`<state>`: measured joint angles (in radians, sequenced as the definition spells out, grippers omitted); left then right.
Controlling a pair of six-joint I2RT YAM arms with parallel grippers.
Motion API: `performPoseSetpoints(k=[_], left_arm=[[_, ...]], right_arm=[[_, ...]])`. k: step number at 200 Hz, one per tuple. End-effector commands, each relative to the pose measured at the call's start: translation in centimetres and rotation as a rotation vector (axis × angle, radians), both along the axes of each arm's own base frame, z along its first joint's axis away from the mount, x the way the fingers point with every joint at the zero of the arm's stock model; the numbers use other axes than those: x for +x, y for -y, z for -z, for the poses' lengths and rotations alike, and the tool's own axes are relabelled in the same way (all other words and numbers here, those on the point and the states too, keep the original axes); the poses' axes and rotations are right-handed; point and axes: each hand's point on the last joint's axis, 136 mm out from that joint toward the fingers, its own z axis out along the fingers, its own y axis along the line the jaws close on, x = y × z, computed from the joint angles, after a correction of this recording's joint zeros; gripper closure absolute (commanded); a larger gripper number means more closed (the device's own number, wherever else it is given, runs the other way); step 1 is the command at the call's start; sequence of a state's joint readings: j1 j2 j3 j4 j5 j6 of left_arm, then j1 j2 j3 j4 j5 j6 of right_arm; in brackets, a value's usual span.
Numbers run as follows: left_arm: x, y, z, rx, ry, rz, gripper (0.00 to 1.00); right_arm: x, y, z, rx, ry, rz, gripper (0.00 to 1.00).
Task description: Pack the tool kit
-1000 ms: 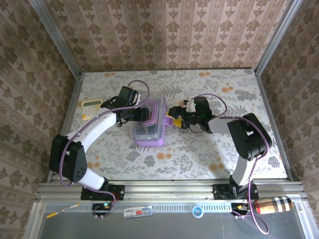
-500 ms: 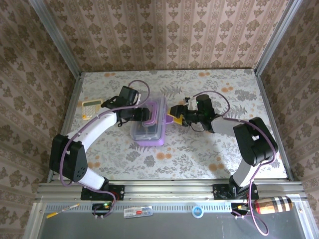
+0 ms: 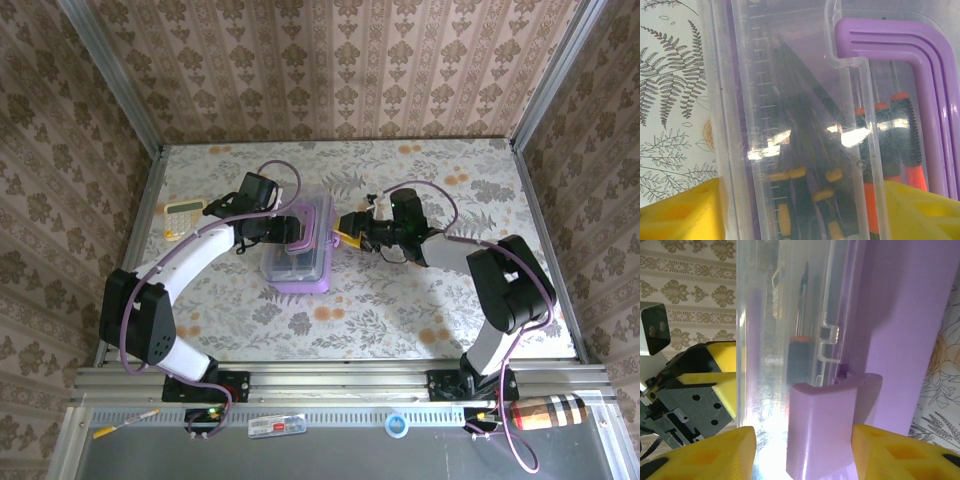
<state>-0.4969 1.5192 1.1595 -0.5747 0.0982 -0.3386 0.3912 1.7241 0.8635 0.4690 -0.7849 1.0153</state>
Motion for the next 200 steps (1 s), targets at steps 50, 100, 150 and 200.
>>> performPoseSetpoints(k=[50,100,150,200], left_arm=[[-3.7,-2.0,5.4,0.118,-0.214,0.012,0.47],[-3.7,-1.9,5.3,0.115,-0.211,0.015,0.47],[-3.6,-1.9,5.4,0.116,-0.213,0.014,0.47],[-3.7,-1.9,5.6,0.115,-0.218,0.013,0.47]], right_arm=[[0.5,-0.9,1.6,-0.075,-0.044,0.010,0.55],[0.2,-0.8,2.6,-0.100,-0.058,-0.003,0.48],[0.7,-2.1,1.0,0.038,-0.018,-0.022,0.41],[0.6,-2.6,-0.5,0.107,0.016,-0.029,0.41]])
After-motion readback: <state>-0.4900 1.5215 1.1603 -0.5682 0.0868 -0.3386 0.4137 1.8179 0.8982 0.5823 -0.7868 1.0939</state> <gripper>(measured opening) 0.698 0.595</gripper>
